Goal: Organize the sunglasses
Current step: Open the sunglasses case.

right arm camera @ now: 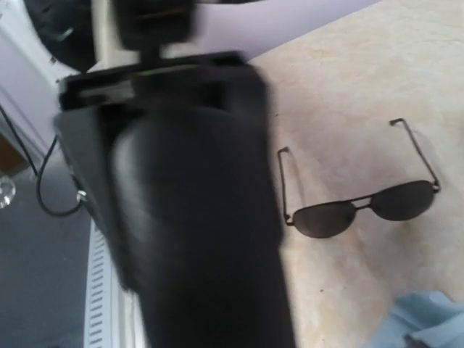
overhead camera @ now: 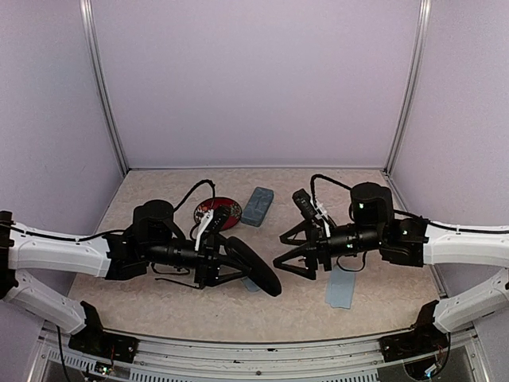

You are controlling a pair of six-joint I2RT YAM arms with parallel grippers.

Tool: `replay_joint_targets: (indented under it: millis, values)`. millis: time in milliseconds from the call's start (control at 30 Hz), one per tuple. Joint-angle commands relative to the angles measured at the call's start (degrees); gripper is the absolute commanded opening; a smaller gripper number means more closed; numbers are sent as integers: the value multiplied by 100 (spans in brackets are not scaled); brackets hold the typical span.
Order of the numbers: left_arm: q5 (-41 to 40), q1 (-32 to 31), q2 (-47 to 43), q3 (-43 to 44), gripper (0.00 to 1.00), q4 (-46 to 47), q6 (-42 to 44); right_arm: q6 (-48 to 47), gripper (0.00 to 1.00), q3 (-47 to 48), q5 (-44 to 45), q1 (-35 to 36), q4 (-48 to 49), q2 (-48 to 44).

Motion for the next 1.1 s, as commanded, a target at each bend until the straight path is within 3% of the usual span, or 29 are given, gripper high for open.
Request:
replay_joint_targets:
  millis: [0,233,567,733,1067]
  values:
    - [53,-31,342,429,0,246,-553,-715,100,366,597,442,-626,376]
    - [175,-214,514,558,0,312,-569,-986,97,675,671,767,-696,1052]
    - [332,-466,543,539,0,45,87,-745,66,366,212,676,-103,954]
    - [443,-684,463,563,0,-322,818,-296,62,-28,-568,322,551,858]
    - [745,-797,273,567,0,-788,1506,572,59,-522,-1662,-108,1667,944]
